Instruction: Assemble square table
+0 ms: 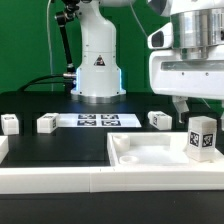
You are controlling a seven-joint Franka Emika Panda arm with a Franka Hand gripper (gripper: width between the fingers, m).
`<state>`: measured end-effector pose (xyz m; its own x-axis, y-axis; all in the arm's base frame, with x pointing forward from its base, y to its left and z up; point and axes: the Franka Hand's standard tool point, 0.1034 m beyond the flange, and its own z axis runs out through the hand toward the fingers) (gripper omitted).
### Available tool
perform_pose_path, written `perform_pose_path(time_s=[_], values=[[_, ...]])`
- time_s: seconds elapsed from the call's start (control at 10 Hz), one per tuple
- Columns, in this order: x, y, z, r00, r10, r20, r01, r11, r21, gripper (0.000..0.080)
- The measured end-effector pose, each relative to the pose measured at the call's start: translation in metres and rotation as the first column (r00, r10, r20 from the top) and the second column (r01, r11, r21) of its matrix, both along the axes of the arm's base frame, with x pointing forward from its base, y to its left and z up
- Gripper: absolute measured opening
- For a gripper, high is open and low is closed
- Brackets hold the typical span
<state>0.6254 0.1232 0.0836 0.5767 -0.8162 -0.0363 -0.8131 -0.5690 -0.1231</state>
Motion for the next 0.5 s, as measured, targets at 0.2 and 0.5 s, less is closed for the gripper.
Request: perform_pose_path(time_s=[0.2,0.5], values=[[-0.0002,0.0005,-0.0002,0.987,0.157,0.015,-0.157,0.988,-0.013,0.0644],[-0.0003,0.0002,-0.0003,0.942,0.333,0.029,-0.332,0.943,-0.032,0.0648]])
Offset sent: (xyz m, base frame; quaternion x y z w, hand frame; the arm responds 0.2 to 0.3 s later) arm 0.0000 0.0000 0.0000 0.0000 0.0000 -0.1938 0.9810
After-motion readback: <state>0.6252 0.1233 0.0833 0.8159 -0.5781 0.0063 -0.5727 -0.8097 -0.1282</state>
